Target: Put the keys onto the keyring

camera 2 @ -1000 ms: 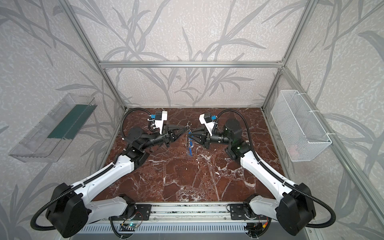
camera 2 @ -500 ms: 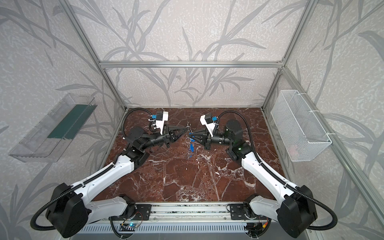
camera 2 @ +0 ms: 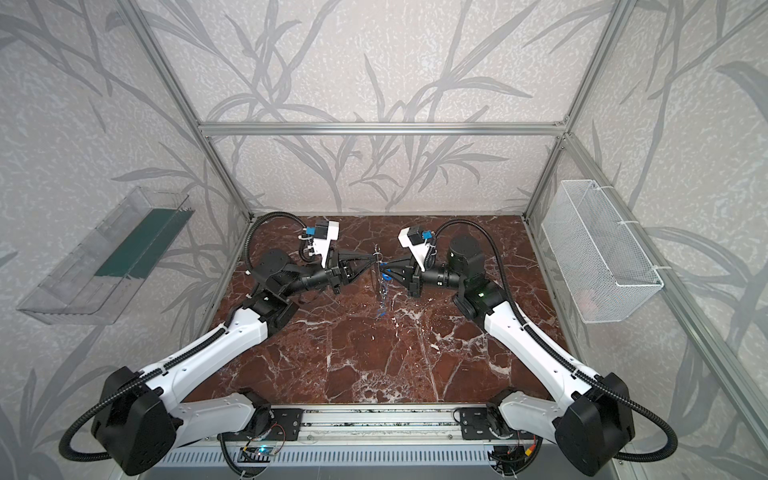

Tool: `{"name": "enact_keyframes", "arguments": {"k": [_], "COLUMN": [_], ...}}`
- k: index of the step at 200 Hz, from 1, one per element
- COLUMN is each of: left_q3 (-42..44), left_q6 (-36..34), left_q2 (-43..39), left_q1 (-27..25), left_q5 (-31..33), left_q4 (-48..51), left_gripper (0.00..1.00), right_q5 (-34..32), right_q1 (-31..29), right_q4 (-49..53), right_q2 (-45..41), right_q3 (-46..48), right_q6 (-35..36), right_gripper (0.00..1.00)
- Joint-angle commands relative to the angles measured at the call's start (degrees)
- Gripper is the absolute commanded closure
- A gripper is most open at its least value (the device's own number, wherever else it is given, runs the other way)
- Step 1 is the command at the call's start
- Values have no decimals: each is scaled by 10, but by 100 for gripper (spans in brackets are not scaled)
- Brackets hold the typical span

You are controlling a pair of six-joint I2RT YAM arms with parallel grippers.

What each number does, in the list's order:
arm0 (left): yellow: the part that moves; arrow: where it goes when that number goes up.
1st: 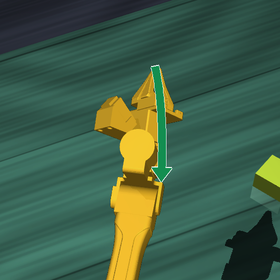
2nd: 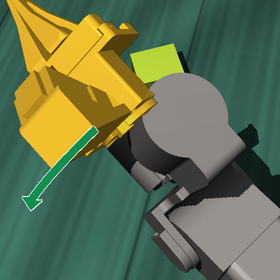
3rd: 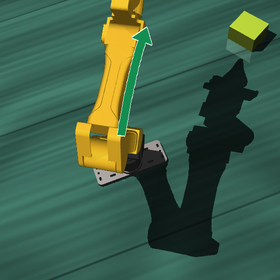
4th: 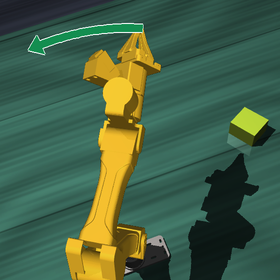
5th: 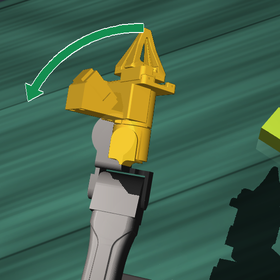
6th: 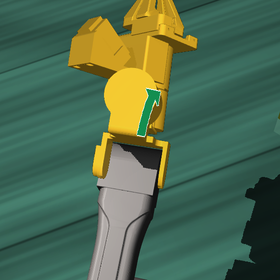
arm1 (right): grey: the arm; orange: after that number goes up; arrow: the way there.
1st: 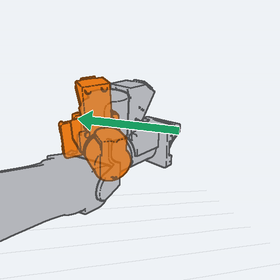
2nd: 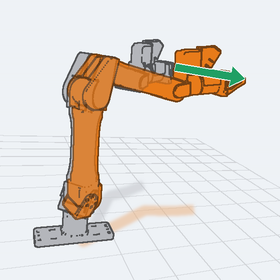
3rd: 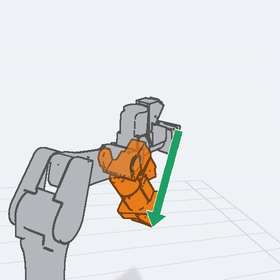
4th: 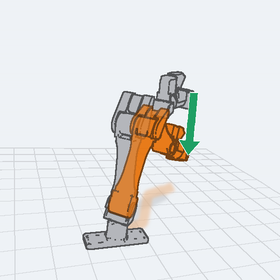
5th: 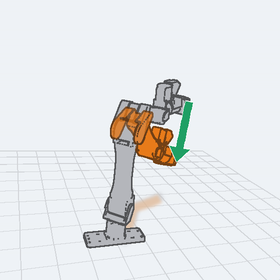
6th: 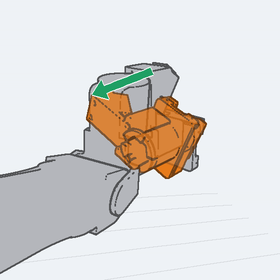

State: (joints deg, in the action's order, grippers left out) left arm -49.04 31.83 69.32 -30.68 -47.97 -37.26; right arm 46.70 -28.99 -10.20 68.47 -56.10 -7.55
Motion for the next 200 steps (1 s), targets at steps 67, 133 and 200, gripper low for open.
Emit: {"name": "enact_keyframes", "arguments": {"k": [67,133,200], "left_q3": [-31,-36,-27], "left_q6": [-41,-58,-71], "left_q2": [-1,-1,-20], "left_q1": [-13,-15,-15], "left_q5": [-8,0,39], "left_q4": [50,78,87], "left_gripper": [100,100,71], "right_q5": [-100,-133,-128], "right_q1": [2,3,3], "right_q4": [8,-2,2], "right_q2": [-60,-79,-73], "right_q3": [-10,-1,-1], "right_q6": [37,40,37], "right_gripper": [100,100,100]}}
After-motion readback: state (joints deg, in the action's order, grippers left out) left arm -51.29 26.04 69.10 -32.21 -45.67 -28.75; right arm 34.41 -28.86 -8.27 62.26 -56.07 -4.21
